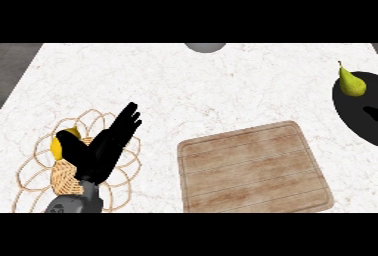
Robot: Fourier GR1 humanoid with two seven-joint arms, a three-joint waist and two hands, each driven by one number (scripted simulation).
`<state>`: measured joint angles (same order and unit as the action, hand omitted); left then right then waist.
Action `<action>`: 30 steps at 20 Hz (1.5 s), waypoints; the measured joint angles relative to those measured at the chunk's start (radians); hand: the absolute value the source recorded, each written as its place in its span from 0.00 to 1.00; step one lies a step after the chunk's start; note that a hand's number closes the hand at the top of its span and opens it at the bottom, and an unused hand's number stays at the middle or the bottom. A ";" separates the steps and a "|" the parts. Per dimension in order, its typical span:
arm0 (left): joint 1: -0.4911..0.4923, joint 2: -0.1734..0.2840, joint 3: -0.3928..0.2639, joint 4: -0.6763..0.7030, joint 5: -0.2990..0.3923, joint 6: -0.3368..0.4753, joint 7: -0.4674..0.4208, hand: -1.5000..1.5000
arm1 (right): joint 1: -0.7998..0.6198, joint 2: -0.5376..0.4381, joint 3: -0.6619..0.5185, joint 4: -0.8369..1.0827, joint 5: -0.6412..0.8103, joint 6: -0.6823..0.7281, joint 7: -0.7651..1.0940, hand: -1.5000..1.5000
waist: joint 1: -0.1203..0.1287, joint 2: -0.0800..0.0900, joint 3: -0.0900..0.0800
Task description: Pick the pear from the cutting board and place it in the pan
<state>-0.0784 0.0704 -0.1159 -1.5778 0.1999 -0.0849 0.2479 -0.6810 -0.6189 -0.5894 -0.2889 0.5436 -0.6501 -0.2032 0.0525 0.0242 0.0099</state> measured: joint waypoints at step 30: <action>0.011 -0.011 0.029 0.055 -0.019 -0.005 -0.040 0.50 | 0.351 -0.144 -0.246 0.071 -0.424 0.819 -0.533 0.00 | -0.043 -0.019 -0.007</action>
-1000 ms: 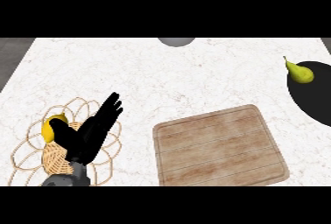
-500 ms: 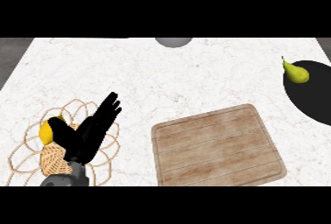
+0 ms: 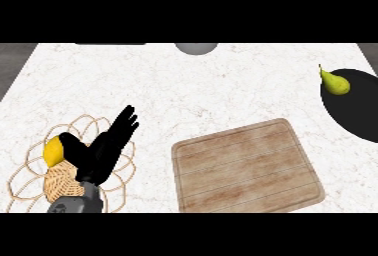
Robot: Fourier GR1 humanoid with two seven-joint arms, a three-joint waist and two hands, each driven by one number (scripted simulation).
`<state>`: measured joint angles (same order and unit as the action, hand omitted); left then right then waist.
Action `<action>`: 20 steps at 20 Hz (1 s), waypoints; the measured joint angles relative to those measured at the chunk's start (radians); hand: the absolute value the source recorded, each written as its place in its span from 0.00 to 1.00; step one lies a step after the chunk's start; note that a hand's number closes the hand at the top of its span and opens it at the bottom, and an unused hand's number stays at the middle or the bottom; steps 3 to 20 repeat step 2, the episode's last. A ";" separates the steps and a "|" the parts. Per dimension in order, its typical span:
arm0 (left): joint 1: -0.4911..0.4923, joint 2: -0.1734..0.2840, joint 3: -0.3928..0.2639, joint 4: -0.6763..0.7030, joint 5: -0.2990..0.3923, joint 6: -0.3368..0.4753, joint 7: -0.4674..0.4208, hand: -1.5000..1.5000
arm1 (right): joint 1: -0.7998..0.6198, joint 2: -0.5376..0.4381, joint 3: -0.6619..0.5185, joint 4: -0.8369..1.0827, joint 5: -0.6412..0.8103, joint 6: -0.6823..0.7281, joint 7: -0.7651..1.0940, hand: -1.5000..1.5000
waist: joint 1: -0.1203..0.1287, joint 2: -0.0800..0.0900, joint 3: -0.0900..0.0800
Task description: Pick the pear from the cutting board and place it in the pan
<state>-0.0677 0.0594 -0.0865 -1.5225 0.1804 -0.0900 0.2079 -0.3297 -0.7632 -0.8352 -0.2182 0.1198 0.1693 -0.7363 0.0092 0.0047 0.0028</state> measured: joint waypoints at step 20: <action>0.020 0.005 0.001 -0.030 0.003 -0.003 0.014 0.50 | 0.020 0.006 0.017 -0.014 -0.012 0.013 -0.010 0.00 | -0.001 -0.001 -0.001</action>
